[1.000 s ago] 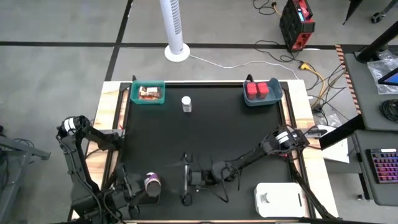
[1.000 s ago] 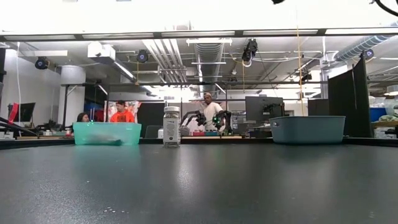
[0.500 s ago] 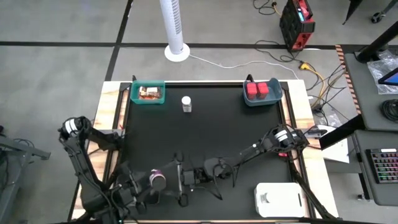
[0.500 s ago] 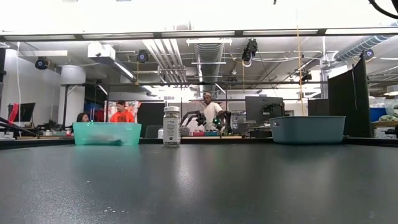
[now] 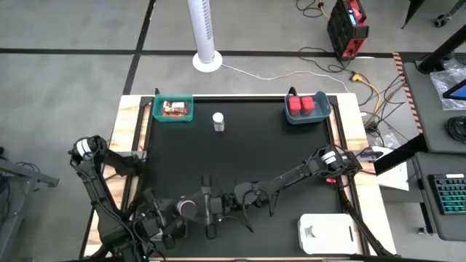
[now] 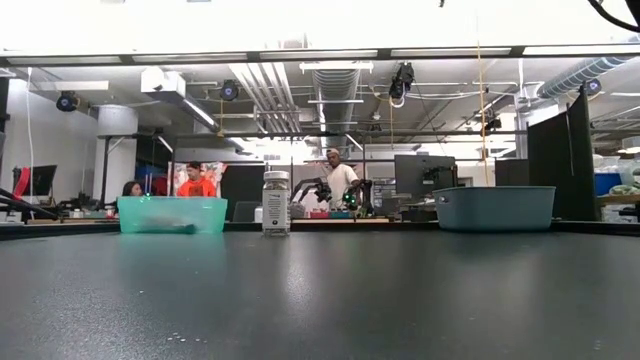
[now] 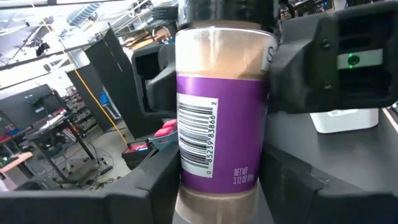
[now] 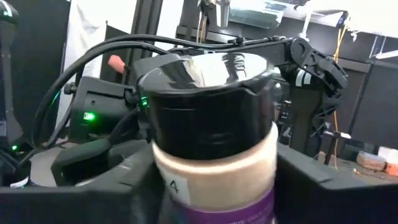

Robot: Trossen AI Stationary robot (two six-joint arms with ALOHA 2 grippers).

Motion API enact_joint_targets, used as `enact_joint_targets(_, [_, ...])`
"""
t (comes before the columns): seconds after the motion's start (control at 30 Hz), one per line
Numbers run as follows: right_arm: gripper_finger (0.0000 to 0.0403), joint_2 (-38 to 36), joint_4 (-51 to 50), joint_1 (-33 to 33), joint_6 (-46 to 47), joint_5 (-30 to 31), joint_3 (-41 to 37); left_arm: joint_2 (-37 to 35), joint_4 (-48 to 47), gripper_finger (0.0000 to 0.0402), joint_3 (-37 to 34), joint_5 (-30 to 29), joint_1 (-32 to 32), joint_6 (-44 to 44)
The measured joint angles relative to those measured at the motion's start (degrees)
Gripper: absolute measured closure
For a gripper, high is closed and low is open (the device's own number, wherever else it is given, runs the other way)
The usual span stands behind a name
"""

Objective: Sort spices by type
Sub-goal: Put the black seasoning bottle into the black bin

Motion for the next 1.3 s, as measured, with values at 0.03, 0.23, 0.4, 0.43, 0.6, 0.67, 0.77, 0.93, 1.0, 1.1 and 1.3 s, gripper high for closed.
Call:
enact_joint_targets(0.03, [0.0191,0.0,-0.13,-0.08,-0.03,-0.13,0.0,0.0,0.13,0.0216,0.0,-0.02,0.0,-0.23])
enact_joint_targets(0.23, [0.0256,-0.02,-1.13,-0.06,-0.84,0.23,-0.04,-0.04,0.09,0.0151,0.58,2.66,-0.07,2.07])
enact_joint_targets(0.4, [0.0255,-3.11,-13.67,0.9,-0.91,6.05,-0.07,-0.07,0.11,0.0113,3.69,7.91,-0.71,7.35])
enact_joint_targets(0.43, [0.0251,-3.98,-16.9,1.32,-0.87,8.39,-0.07,-0.07,0.12,0.011,4.46,8.3,-0.78,8.45])
enact_joint_targets(0.6, [0.0236,-6.3,-30.36,3.66,-0.37,18.01,-0.07,-0.11,0.27,0.0108,8.17,8.35,-0.96,14.28])
enact_joint_targets(0.67, [0.024,-6.35,-31.44,4.72,-0.72,21.04,-0.07,-0.09,0.2,0.0108,9.02,7.0,-0.1,15.76])
enact_joint_targets(0.77, [0.0246,-6.47,-31.2,5.84,-1.62,22.62,-0.07,-0.11,0.04,0.0108,9.09,5.13,1.62,16.63])
enact_joint_targets(0.93, [0.0241,-6.58,-31.49,6.11,-0.83,23.12,-0.07,-0.1,0.11,0.0108,9.07,6.11,3.58,16.67])
enact_joint_targets(1.0, [0.024,-6.58,-31.43,6.16,-0.55,23.25,-0.07,-0.04,0.67,0.0108,9.07,6.2,3.76,16.7])
enact_joint_targets(1.1, [0.0241,-6.58,-31.5,6.19,-0.45,23.02,-0.07,0.0,2.6,0.0108,9.05,7.21,3.76,17.07])
enact_joint_targets(1.3, [0.0242,-6.58,-31.59,6.21,-1.7,22.4,-0.07,0.07,11.64,0.0108,9.03,9.94,3.81,24.51])
